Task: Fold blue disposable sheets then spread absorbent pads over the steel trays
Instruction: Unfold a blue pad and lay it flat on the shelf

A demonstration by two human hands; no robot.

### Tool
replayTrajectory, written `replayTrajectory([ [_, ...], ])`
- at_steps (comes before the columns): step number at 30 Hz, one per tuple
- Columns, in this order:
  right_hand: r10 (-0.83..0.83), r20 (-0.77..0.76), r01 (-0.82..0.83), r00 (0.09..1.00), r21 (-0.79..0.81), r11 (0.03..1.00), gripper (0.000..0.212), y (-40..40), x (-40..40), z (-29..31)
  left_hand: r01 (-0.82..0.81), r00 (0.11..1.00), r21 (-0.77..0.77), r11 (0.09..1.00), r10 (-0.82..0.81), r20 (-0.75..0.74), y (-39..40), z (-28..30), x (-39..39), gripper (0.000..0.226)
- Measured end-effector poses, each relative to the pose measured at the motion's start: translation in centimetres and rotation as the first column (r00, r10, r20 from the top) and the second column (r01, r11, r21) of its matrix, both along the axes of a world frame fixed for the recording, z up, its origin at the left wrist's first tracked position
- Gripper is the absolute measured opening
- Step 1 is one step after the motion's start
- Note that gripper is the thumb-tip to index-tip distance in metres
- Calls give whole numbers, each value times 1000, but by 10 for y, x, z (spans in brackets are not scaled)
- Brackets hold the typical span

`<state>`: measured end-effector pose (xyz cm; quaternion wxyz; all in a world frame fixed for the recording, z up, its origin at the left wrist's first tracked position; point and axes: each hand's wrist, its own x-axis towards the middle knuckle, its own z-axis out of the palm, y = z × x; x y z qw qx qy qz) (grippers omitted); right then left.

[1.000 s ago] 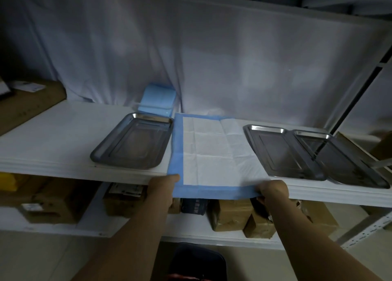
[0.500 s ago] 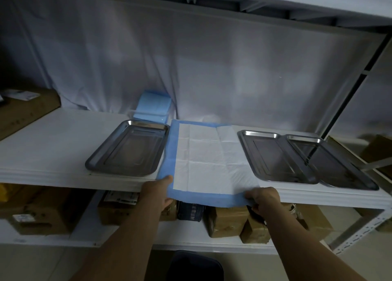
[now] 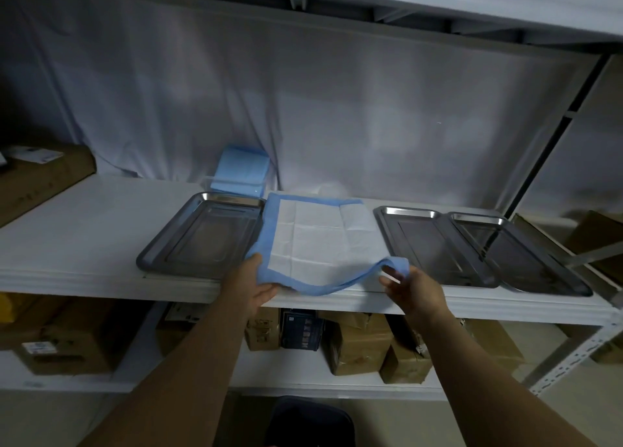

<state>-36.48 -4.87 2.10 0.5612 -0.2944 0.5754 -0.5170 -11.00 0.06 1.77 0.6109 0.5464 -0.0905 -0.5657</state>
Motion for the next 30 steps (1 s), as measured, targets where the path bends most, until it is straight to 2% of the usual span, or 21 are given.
replayTrajectory([
  [1, 37, -18, -37, 999, -22, 999, 21, -2, 2, -1, 6, 999, -30, 1000, -7, -49, 0, 7, 0, 47],
  [3, 59, -164, -59, 985, 3, 998, 24, -7, 8, -4, 11, 992, -86, 996, -21, -121, 0, 20, 0, 41],
  [4, 77, -285, -73, 955, 24, 997, 18, -12, 10, -8, 17, 990, -107, 994, -32, -137, -1, 26, 1, 37],
  [5, 49, -281, -40, 958, 39, 998, 10, -14, 14, -3, 26, 987, -128, 991, -46, -154, -1, 32, 1, 32],
  [7, 76, -261, -82, 962, -12, 997, 32, -16, 19, -5, 29, 982, -176, 984, -62, -181, -5, 42, 2, 32],
  [8, 91, -351, -123, 932, -70, 990, 39, -18, 17, -8, 22, 980, -196, 980, -60, -189, -8, 45, 2, 33],
  [9, 79, -392, -117, 917, -74, 990, 37, -16, 17, -6, 11, 978, -214, 977, -55, -201, -12, 48, 3, 35],
  [11, 92, -526, -161, 845, -87, 983, 16, -18, 19, -1, -9, 972, -239, 971, -47, -231, -21, 52, 5, 38],
  [14, 90, -588, -191, 804, -112, 975, 28, -30, 20, 9, -45, 964, -274, 961, -31, -266, -40, 58, 11, 42],
  [18, 102, -688, -233, 718, -100, 967, 27, -51, 19, 15, -13, 986, -290, 957, -36, -165, -67, 62, 11, 39],
  [22, 109, -708, -252, 698, -100, 962, 29, -84, 26, 16, 71, 996, -270, 960, -81, -24, -97, 62, 16, 38],
  [24, 91, -733, -246, 674, -107, 963, 35, -103, 31, 16, 84, 996, -244, 966, -82, 19, -115, 61, 21, 47],
  [27, 64, -806, -227, 588, -88, 970, 37, -125, 39, 14, 107, 992, -177, 978, -92, 89, -139, 51, 24, 54],
  [30, 139, -863, -216, 485, 36, 976, 35, -144, 44, 1, 161, 974, -53, 985, -150, 170, -154, 32, 20, 50],
])
